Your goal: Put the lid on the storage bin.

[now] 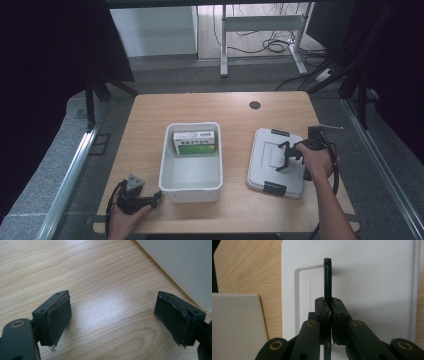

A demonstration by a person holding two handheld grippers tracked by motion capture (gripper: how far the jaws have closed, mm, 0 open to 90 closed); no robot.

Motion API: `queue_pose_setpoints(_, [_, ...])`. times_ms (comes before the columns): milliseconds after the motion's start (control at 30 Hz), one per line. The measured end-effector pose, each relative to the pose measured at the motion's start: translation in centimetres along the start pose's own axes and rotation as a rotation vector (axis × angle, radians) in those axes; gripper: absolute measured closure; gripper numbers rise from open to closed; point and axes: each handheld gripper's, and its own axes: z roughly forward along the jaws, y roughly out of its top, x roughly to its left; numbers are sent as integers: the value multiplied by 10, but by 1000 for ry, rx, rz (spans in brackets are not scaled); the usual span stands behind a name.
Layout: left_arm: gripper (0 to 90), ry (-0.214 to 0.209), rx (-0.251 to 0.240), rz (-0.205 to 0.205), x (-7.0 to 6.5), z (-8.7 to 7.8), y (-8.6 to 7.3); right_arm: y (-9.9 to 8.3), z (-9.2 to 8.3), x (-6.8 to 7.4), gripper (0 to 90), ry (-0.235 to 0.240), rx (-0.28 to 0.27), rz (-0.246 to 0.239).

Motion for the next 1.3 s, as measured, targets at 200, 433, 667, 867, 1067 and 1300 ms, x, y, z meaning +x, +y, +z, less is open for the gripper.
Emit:
queue_pose_setpoints(200, [142, 0, 0, 0, 0, 0, 0, 0, -13, 1, 847, 29, -13, -4])
queue_pose_setpoints(433, [142, 0, 0, 0, 0, 0, 0, -1, -27, 6, 847, 59, -24, -32])
queue_pose_setpoints(667, [141, 0, 0, 0, 0, 0, 0, -3, -40, 15, 847, 87, -28, -56])
queue_pose_setpoints(867, [141, 0, 0, 0, 0, 0, 0, -4, -48, 20, 847, 102, -36, -66])
queue_pose_setpoints(1067, [141, 0, 0, 0, 0, 0, 0, -5, -59, 25, 847, 123, -46, -83])
queue_pose_setpoints(1300, [141, 0, 0, 0, 0, 0, 0, -7, -69, 30, 847, 142, -58, -106])
